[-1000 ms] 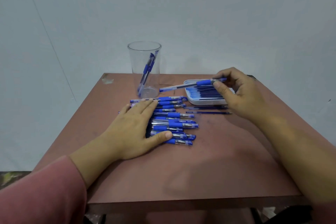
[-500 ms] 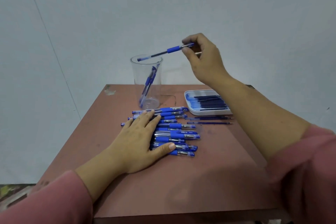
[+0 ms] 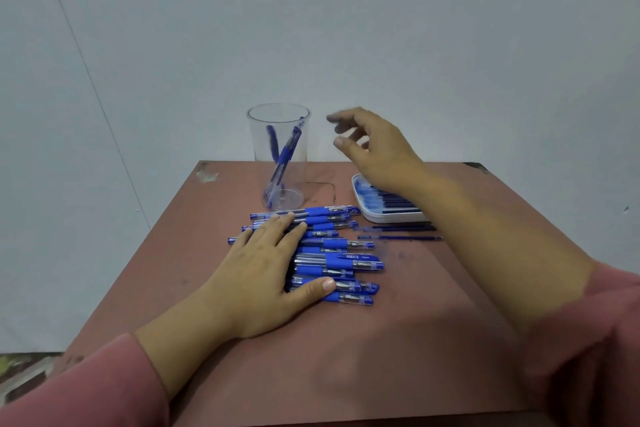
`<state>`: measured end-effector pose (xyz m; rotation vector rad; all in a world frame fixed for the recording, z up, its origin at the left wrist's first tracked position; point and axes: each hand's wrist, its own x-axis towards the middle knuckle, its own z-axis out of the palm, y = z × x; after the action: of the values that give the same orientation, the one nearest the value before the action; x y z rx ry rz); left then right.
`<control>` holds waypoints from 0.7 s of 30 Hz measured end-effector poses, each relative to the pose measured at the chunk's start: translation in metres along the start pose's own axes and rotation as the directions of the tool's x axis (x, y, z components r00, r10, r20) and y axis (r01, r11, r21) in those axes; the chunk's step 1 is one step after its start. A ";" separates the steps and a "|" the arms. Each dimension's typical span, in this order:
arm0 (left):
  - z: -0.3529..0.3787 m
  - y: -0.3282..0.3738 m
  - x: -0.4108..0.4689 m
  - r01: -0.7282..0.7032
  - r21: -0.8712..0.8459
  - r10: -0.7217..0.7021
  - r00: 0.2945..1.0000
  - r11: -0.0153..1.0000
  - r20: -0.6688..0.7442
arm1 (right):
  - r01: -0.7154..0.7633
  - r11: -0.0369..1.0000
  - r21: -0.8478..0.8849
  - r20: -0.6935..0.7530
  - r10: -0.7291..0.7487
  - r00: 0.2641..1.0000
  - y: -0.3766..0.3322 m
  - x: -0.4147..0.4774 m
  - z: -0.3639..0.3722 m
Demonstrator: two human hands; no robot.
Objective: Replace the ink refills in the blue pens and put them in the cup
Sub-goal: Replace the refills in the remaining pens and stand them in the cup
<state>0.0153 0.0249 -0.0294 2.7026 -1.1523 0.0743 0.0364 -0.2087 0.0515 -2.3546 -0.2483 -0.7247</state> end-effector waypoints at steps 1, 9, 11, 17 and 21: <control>0.000 -0.001 0.000 -0.002 -0.005 0.002 1.000 1.000 -0.004 | -0.014 1.000 -0.024 0.048 0.015 0.999 0.004 -0.009 -0.001; 0.001 -0.001 0.000 -0.012 -0.001 0.012 1.000 1.000 -0.021 | 0.193 0.899 -0.394 0.371 -0.037 0.928 0.025 -0.044 0.008; 0.001 0.000 -0.001 -0.006 -0.015 0.006 1.000 1.000 -0.020 | 0.216 0.865 -0.453 0.399 -0.020 0.917 0.027 -0.045 0.013; 0.001 0.000 0.000 -0.006 -0.017 0.006 1.000 1.000 -0.024 | 0.184 0.859 -0.477 0.430 0.046 0.902 0.026 -0.043 0.018; 0.002 -0.001 0.000 -0.007 -0.033 0.006 1.000 0.999 -0.024 | 0.128 0.881 -0.455 0.415 0.082 0.906 0.022 -0.040 0.018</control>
<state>0.0158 0.0250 -0.0317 2.6624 -1.1453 0.0880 0.0187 -0.2133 0.0055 -2.9793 -0.3135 -0.2838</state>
